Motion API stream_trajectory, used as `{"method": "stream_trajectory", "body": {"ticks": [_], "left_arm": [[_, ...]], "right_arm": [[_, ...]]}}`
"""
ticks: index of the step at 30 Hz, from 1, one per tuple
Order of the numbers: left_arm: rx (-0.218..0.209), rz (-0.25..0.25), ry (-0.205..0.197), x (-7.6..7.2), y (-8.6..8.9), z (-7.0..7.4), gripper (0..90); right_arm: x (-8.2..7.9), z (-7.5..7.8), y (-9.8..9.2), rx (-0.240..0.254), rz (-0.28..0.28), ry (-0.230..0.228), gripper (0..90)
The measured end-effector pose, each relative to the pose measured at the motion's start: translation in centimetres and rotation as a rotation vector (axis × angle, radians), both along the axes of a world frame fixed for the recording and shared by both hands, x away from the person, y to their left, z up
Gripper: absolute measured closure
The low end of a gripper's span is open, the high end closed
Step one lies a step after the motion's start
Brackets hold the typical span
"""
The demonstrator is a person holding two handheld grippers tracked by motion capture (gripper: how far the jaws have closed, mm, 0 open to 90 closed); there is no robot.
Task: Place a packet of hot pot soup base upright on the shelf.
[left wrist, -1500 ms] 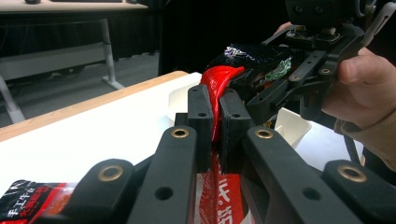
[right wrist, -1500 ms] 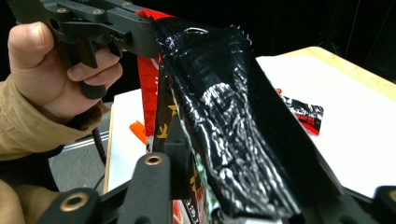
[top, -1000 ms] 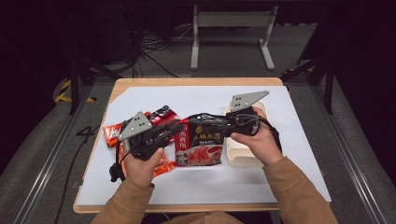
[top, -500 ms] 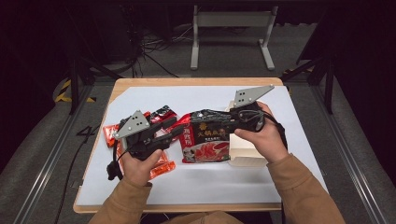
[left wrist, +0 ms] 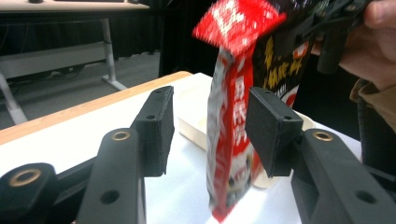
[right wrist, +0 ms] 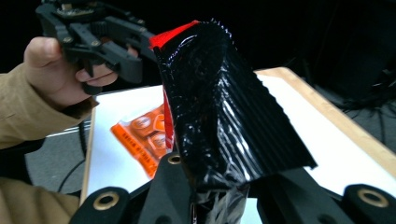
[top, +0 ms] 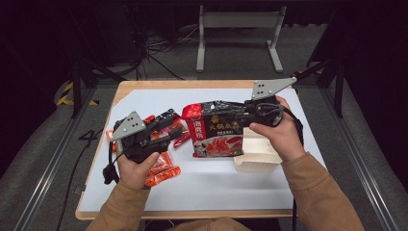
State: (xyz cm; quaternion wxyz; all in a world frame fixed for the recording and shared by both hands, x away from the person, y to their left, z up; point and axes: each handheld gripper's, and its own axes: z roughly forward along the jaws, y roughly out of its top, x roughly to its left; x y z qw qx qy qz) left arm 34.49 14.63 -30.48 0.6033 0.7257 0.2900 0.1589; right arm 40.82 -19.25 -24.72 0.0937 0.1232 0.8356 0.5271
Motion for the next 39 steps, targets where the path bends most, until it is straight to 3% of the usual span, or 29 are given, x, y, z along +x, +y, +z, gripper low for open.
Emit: {"method": "stream_trajectory", "body": {"ticks": [10, 16, 21, 27, 34, 39], "left_arm": [[0.018, 0.031, 0.022, 0.7, 0.6, -0.5, 48.4], [0.046, 0.056, 0.003, 0.6, 0.7, -0.5, 46.7], [0.051, 0.063, 0.019, 0.9, 0.9, -0.6, 44.5], [0.061, 0.078, 0.035, 1.2, 1.1, -0.8, 41.8], [0.074, 0.085, 0.051, 1.5, 1.2, -0.9, 39.5], [0.075, 0.087, 0.059, 1.6, 1.2, -1.1, 39.0]], "right_arm": [[1.4, 1.4, -2.0, 0.018, -0.061, -0.044, 79.5], [2.5, 1.8, -3.1, 0.019, -0.102, -0.055, 79.5], [3.5, 2.1, -4.3, 0.023, -0.145, -0.059, 79.4], [4.7, 2.1, -5.7, 0.029, -0.177, -0.059, 79.4], [6.0, 2.0, -7.0, 0.007, -0.214, -0.099, 79.4], [6.9, 1.7, -8.0, 0.024, -0.233, -0.101, 79.4]]}}
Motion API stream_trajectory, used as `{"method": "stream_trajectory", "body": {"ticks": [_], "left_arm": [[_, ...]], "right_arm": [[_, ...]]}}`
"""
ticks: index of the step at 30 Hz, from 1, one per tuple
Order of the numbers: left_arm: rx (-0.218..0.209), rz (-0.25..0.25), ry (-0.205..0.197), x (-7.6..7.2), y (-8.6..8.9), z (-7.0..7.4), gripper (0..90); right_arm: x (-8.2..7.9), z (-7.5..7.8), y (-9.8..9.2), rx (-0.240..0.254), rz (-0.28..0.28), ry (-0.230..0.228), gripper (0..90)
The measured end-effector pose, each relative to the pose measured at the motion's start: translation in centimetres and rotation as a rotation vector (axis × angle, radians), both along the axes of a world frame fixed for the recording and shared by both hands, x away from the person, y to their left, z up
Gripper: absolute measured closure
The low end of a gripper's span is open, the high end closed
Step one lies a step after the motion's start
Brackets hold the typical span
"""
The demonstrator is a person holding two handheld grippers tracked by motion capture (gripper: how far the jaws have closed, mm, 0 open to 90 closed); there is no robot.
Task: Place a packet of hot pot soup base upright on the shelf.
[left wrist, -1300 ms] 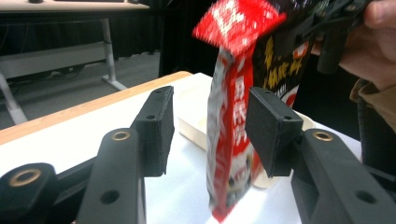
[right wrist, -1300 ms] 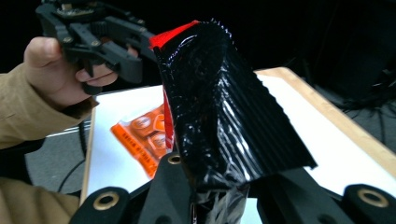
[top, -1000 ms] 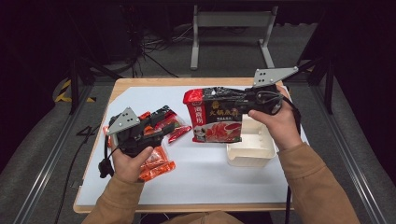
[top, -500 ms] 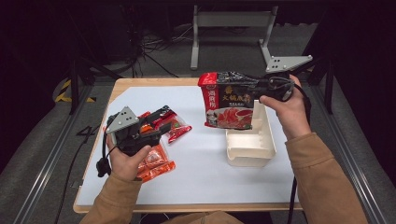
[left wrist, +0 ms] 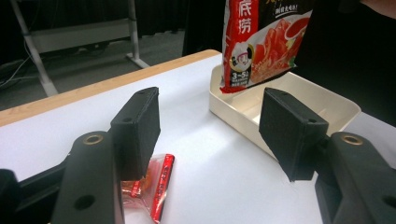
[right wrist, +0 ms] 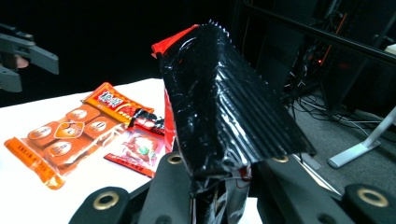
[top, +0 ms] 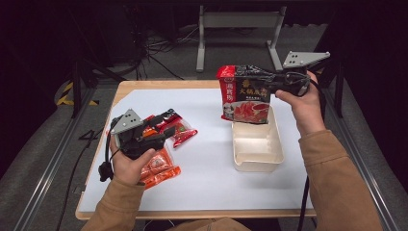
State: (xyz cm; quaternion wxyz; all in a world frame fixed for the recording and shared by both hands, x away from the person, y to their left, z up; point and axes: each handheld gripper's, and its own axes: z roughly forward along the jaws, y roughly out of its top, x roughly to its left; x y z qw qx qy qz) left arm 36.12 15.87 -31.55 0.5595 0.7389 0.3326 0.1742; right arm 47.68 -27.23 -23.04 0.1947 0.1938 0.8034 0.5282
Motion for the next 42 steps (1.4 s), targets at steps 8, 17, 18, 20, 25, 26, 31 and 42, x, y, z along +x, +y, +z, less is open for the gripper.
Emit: {"method": "stream_trajectory", "body": {"ticks": [8, 17, 18, 20, 25, 26, 31, 42], "left_arm": [[-0.004, 0.006, 0.012, 0.1, 0.1, -0.1, 38.8], [-0.006, 0.003, 0.019, 0.3, 0.3, -0.2, 38.7], [-0.009, 0.005, 0.022, 0.3, 0.3, -0.2, 38.7], [-0.01, 0.006, 0.024, 0.3, 0.3, -0.2, 38.7], [-0.008, 0.008, 0.025, 0.4, 0.5, -0.3, 38.7], [-0.005, 0.01, 0.028, 0.4, 0.5, -0.3, 38.6], [0.005, 0.008, 0.03, 0.6, 0.4, -0.4, 37.8], [0.014, 0.011, 0.051, 1.0, 0.3, -0.8, 33.5]], "right_arm": [[1.4, -0.6, -1.2, 0.013, -0.023, -0.017, 79.3], [2.8, -1.7, -1.6, -0.014, -0.024, -0.053, 79.4], [2.9, -1.8, -1.7, -0.016, -0.023, -0.057, 79.4], [3.1, -1.9, -1.8, -0.017, -0.023, -0.057, 79.4], [3.5, -2.5, -2.2, -0.02, -0.026, -0.052, 79.3], [3.5, -2.7, -2.3, -0.02, -0.026, -0.051, 79.3], [3.7, -3.6, -2.5, -0.024, -0.026, -0.035, 79.1], [3.9, -4.9, -2.9, -0.013, -0.033, -0.029, 78.9]]}}
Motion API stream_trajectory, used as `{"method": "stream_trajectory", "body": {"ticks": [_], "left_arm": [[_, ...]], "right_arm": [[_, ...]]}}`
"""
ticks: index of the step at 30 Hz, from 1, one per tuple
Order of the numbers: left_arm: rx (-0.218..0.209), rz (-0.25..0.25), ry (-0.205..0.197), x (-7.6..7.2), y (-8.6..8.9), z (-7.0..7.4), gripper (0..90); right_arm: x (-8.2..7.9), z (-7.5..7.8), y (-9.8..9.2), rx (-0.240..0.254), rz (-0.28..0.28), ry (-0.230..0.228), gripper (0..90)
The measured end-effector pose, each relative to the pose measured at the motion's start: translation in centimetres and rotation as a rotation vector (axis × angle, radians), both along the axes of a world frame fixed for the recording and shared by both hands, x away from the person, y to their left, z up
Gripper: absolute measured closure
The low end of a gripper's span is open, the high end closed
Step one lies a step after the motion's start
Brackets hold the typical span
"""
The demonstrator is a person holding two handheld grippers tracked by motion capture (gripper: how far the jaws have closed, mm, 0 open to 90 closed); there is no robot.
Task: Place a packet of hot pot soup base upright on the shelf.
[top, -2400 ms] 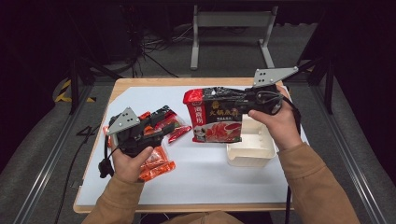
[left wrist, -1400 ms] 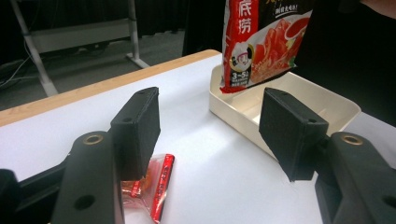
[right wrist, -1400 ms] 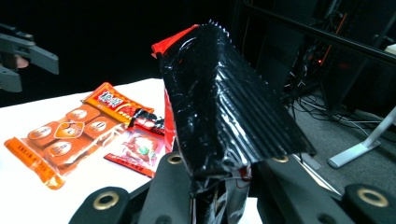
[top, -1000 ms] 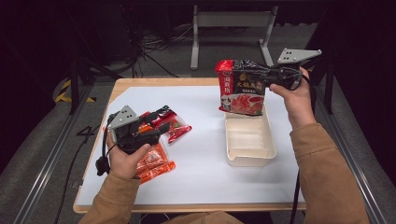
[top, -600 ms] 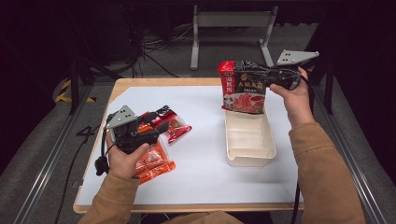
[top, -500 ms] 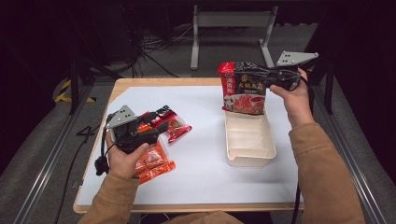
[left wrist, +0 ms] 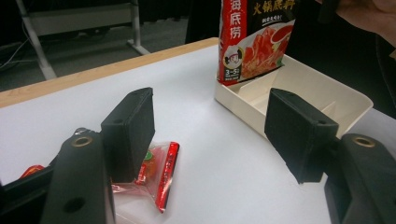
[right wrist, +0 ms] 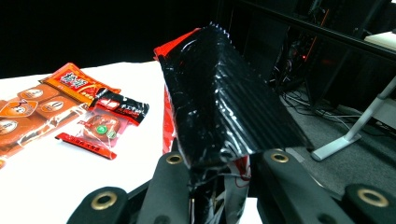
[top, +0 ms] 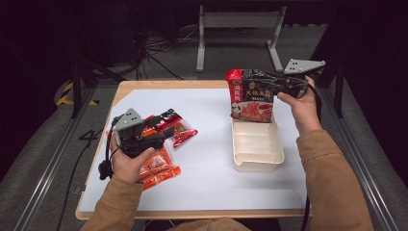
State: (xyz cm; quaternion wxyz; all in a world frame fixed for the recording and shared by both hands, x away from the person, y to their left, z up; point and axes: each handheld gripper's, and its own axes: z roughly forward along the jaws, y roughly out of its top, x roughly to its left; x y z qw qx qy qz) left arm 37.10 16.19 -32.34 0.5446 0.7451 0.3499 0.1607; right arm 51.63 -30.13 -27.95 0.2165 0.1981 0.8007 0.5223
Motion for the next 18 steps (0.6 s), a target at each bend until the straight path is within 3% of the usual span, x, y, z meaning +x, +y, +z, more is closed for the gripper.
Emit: {"method": "stream_trajectory", "body": {"ticks": [6, 18], "left_arm": [[0.016, -0.006, -0.001, 0.2, -0.2, -0.2, 29.7], [0.028, -0.009, 0.013, 0.6, -0.3, -0.8, 26.9]], "right_arm": [[0.0, -0.6, 0.1, -0.026, 0.001, 0.011, 78.7], [0.1, -2.3, 0.3, -0.032, 0.005, 0.04, 77.2]]}}
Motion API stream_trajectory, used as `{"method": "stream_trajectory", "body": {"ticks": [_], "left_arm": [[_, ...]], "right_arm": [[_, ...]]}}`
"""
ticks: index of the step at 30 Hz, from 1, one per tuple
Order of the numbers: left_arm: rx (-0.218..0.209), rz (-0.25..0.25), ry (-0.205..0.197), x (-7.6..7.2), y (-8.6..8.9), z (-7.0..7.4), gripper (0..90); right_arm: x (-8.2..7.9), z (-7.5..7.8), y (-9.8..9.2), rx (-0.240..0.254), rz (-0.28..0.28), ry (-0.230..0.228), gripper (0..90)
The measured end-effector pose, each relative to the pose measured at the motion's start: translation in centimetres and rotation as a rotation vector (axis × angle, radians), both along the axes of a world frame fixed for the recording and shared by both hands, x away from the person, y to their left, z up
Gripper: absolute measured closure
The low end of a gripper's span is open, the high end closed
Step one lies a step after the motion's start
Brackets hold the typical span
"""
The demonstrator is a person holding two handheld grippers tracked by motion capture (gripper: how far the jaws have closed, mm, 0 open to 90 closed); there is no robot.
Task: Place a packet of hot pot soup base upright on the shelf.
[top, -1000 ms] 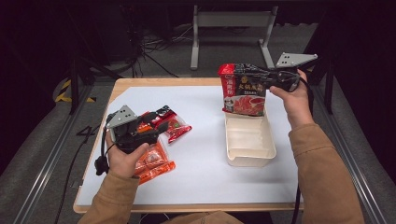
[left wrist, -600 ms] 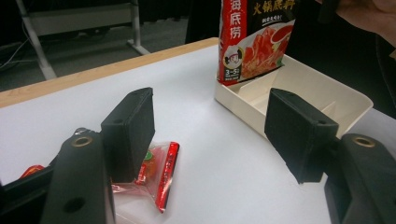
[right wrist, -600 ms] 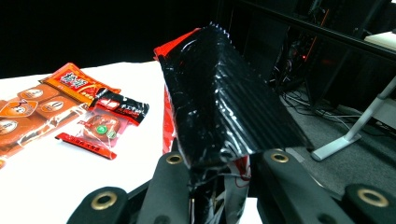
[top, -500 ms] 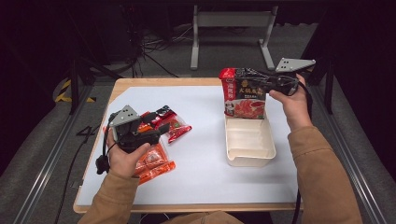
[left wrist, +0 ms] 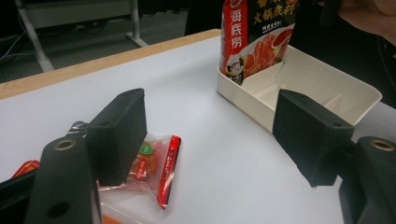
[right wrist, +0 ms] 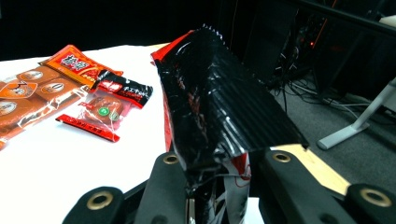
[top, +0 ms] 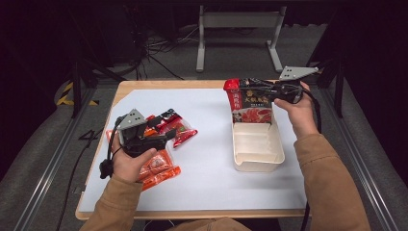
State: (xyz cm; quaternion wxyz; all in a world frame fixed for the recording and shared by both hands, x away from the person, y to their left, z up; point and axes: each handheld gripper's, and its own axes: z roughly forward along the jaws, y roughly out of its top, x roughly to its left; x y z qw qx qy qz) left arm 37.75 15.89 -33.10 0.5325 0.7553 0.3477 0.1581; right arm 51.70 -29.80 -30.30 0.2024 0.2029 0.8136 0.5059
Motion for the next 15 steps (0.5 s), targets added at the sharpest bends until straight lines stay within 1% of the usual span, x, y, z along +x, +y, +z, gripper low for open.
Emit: {"method": "stream_trajectory", "body": {"ticks": [1, 4, 5, 7, 8, 11, 12, 13, 14, 15], "left_arm": [[0.007, 0.004, -0.005, 0.0, 0.0, 0.0, 26.6], [0.008, 0.007, -0.001, 0.0, 0.0, -0.1, 27.7], [0.012, 0.013, -0.005, 0.0, 0.0, -0.1, 27.5], [0.013, 0.017, -0.012, 0.0, 0.1, -0.1, 27.0], [0.014, 0.018, -0.016, 0.1, 0.1, -0.1, 26.6], [0.018, 0.023, -0.008, 0.2, 0.2, -0.2, 26.6], [0.021, 0.027, -0.003, 0.2, 0.2, -0.2, 26.7], [0.02, 0.03, 0.01, 0.2, 0.2, -0.2, 27.2], [0.02, 0.03, 0.01, 0.2, 0.2, -0.2, 27.7], [0.02, 0.028, 0.022, 0.2, 0.2, -0.2, 27.7]], "right_arm": [[0.0, -0.1, 0.0, 0.0, -0.002, 0.003, 77.0], [-0.1, -0.7, -0.2, 0.006, -0.012, 0.017, 76.2], [-0.1, -0.9, -0.4, 0.009, -0.02, 0.024, 75.8], [-0.3, -1.3, -0.8, 0.032, -0.036, 0.04, 75.5], [-0.4, -1.5, -1.1, 0.035, -0.043, 0.043, 75.5], [-0.6, -1.8, -1.7, 0.04, -0.065, 0.056, 75.4], [-0.6, -2.0, -1.9, 0.051, -0.066, 0.068, 75.1], [-0.7, -2.0, -2.0, 0.051, -0.066, 0.069, 75.2], [-0.7, -2.0, -2.0, 0.051, -0.066, 0.069, 75.2], [-0.7, -2.1, -2.0, 0.046, -0.068, 0.066, 75.3]]}}
